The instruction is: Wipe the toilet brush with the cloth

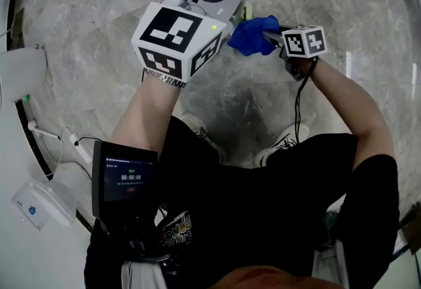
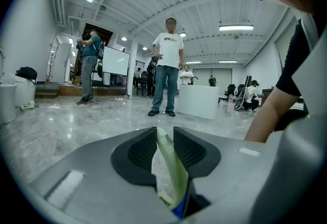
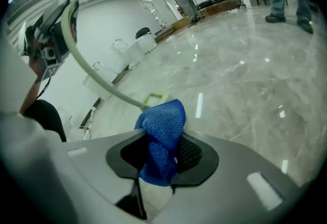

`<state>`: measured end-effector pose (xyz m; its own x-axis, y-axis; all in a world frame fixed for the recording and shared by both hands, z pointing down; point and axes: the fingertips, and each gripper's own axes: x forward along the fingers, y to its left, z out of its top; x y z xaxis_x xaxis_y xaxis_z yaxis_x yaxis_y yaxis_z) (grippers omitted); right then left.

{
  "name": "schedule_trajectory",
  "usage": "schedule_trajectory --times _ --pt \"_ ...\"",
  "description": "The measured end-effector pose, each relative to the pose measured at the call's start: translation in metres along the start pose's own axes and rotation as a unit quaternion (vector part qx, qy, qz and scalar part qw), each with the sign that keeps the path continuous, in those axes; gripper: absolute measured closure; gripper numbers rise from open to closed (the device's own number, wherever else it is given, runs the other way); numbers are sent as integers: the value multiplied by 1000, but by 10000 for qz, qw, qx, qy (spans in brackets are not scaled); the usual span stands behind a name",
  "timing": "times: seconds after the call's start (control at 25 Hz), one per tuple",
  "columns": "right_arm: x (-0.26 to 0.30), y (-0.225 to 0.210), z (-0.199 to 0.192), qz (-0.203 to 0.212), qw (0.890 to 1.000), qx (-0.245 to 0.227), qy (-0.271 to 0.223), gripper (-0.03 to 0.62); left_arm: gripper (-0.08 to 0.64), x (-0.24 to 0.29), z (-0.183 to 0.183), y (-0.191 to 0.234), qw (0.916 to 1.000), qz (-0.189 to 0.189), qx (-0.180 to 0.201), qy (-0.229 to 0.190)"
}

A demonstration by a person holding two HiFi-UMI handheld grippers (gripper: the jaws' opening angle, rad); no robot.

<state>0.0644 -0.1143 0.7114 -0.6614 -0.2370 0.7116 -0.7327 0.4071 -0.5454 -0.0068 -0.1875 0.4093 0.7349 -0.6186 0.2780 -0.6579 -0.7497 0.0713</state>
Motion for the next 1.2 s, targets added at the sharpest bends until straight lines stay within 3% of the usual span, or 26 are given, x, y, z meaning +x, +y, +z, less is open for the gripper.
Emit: schedule_trajectory --times 0.16,0.28,0.36,0.48,0.6,0.72,0.84,1.0,1.12,1.2 --pt "-27 -55 33 -921 9953 30 -281 468 445 1 1 0 10000 2 -6 -10" --pt "-31 -67 77 -1223 9883 10 -913 468 445 1 3 1 10000 -8 1 -24" --pt "-19 -46 108 -948 9867 -466 -1239 468 445 1 3 1 10000 -5 -7 -23" --pt "11 8 135 -176 9799 -1441 -1370 468 445 0 3 1 10000 5 -17 -31" --pt "30 57 143 508 9676 -2141 -1240 468 445 -1 3 1 10000 5 -36 -57" --pt "41 78 135 774 9583 -2594 -917 468 445 -3 1 2 10000 9 -30 -38" --pt "44 61 130 489 9607 -2624 -756 468 445 -3 -1 4 10000 24 -45 -16" --pt "23 4 138 -370 9719 -2147 -894 468 445 -1 -1 7 10000 31 -58 -13" --pt "7 -27 117 -715 9731 -2142 -444 468 444 1 0 9 10000 37 -64 -16" --pt "1 -33 92 -674 9710 -2292 -33 468 443 2 0 12 9999 47 -90 -20"
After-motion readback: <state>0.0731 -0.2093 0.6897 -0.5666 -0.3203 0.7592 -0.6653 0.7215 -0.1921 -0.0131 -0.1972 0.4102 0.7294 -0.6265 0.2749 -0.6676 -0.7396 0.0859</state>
